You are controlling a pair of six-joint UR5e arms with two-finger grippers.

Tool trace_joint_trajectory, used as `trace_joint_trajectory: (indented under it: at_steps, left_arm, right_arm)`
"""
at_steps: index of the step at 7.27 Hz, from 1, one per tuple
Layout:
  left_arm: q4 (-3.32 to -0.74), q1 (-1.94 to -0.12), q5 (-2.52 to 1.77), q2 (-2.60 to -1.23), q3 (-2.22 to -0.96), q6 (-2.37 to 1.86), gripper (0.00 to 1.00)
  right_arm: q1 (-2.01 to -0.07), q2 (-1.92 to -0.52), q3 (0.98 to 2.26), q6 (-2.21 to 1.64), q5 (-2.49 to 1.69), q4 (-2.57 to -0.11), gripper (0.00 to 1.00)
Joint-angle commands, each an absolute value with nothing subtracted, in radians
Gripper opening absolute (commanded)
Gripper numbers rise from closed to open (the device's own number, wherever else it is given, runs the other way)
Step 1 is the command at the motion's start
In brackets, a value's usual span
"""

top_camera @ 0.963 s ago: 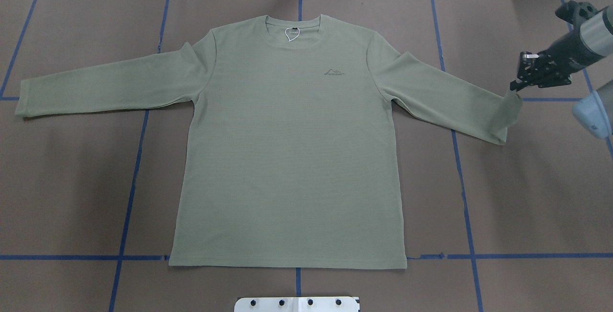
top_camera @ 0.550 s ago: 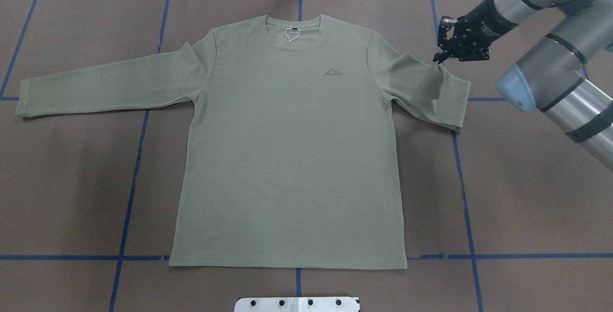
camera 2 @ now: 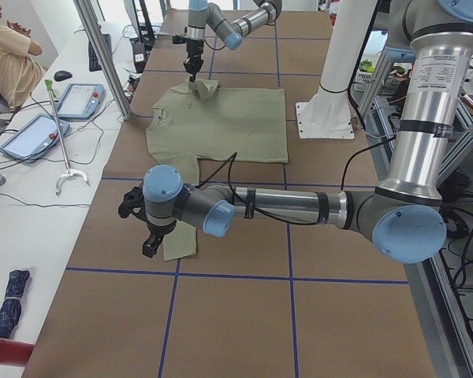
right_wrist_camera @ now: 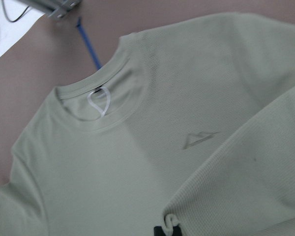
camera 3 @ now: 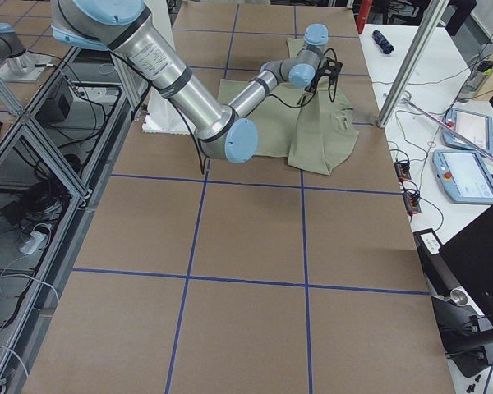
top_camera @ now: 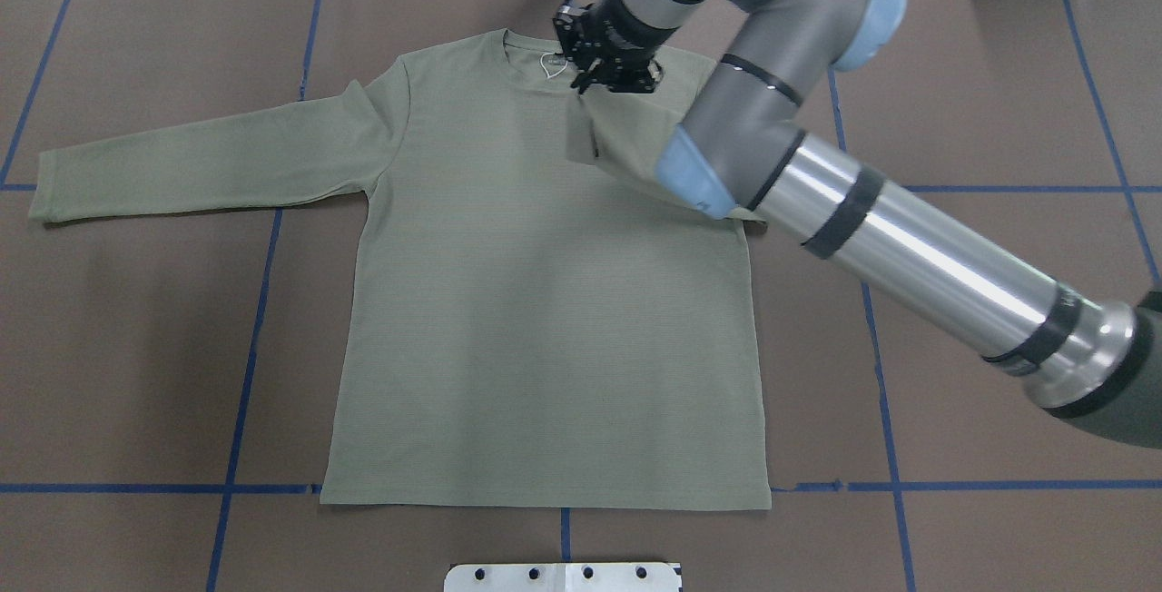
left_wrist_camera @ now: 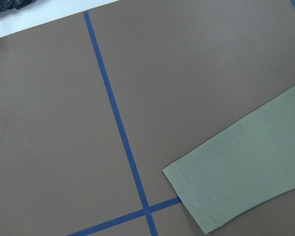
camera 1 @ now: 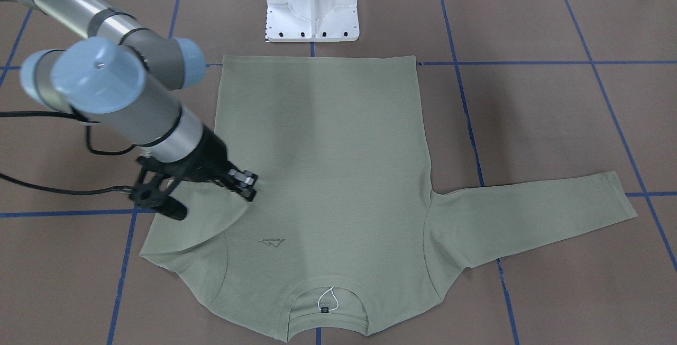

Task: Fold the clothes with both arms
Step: 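Carry the held sleeve across the shirt body toward the collar with the right gripper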

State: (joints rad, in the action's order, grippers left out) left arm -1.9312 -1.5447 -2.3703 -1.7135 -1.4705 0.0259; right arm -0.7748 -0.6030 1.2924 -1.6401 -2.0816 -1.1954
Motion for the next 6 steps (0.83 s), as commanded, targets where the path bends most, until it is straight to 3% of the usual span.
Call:
trace_joint_trajectory:
  at_steps: [1,6]
  left_arm:
    - [-1.931,-1.545,-2.375,-1.712,-1.476,0.025,1.00]
    - [-1.930,-1.545,-2.385,-1.713,-1.485,0.025,1.00]
  right_arm:
    - [-0.648,-0.407,1.084,-1.661,-1.927,-1.124,0.00]
    - [-0.577,-0.345,1.013,-1.663,-1.827,-1.071,0.00]
